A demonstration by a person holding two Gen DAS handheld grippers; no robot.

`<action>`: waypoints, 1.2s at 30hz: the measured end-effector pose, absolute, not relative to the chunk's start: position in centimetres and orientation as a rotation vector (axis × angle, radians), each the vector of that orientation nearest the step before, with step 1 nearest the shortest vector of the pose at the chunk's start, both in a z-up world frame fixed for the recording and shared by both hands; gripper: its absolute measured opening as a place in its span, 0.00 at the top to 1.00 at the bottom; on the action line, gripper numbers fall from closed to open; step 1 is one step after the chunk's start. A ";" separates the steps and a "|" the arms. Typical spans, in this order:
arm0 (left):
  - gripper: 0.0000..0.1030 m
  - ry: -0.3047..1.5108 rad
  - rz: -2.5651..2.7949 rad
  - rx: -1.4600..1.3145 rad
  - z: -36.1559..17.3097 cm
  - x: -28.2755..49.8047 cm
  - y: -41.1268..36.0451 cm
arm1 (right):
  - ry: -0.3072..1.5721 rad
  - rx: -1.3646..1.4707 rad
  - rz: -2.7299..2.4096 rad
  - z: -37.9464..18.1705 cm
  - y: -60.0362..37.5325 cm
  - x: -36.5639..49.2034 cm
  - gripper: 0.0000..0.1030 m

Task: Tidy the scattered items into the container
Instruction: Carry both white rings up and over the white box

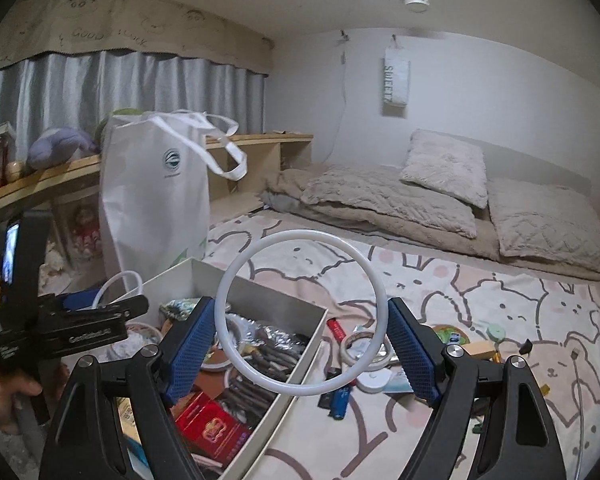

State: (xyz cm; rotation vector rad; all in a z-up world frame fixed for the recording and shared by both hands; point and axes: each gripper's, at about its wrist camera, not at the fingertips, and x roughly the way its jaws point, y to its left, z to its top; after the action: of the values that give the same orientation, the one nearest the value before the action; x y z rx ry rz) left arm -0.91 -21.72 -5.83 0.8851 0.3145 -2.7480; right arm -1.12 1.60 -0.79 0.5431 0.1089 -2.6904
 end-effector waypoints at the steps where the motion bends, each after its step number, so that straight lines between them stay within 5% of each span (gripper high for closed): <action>1: 0.18 0.327 -2.745 0.901 -6.0 -1.0 -21.9 | 0.111 0.549 -2.683 -0.8 1.4 -1.1 0.18; 4: 0.17 0.382 -2.728 0.926 -6.4 -1.1 -22.5 | 0.117 0.569 -2.658 -0.9 0.7 -1.0 0.18; 7: 0.02 0.387 -2.702 0.923 -6.4 -1.0 -22.8 | 0.146 0.598 -2.631 -1.2 -0.1 -0.9 0.18; 36: 0.02 0.628 -2.831 0.823 -4.8 0.1 -23.5 | 0.389 1.041 -2.265 -9.5 -9.0 -2.9 0.18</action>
State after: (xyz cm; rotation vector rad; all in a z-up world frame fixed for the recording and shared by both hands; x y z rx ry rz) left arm 0.14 -23.51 -4.80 0.8228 0.6283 -2.8308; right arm -2.86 -8.95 -9.52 1.0412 0.3888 -2.2652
